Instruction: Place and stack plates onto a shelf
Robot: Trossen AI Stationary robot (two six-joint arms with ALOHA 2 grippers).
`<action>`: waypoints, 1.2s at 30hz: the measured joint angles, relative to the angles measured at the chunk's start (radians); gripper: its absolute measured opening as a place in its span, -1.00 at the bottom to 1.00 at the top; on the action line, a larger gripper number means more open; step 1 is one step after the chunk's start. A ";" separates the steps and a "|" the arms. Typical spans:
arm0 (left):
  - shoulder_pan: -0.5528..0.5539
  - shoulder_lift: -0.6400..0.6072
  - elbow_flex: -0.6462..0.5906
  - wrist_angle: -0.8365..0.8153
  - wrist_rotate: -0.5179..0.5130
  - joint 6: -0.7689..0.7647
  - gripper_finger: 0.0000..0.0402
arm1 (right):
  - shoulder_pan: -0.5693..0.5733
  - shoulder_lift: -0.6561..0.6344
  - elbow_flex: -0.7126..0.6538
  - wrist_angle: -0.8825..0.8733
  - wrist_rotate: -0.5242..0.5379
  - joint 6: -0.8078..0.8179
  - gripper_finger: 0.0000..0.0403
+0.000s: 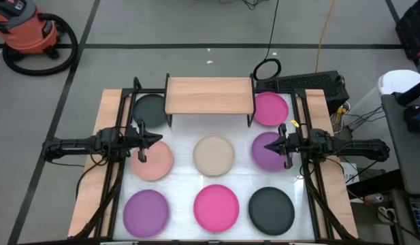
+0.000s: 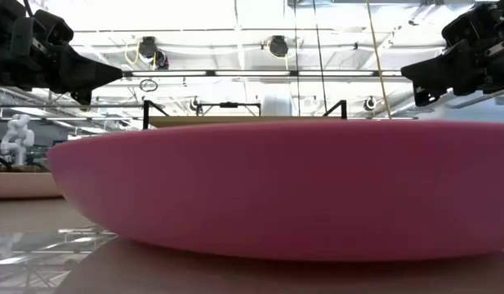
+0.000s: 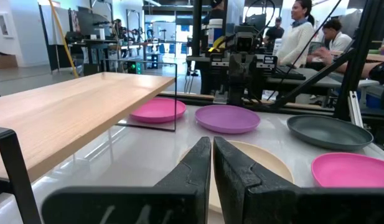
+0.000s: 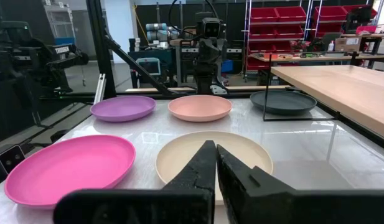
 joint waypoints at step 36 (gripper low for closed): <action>0.000 0.000 0.000 0.000 0.000 0.000 -0.88 | 0.000 0.000 0.000 0.016 -0.001 -0.054 -1.00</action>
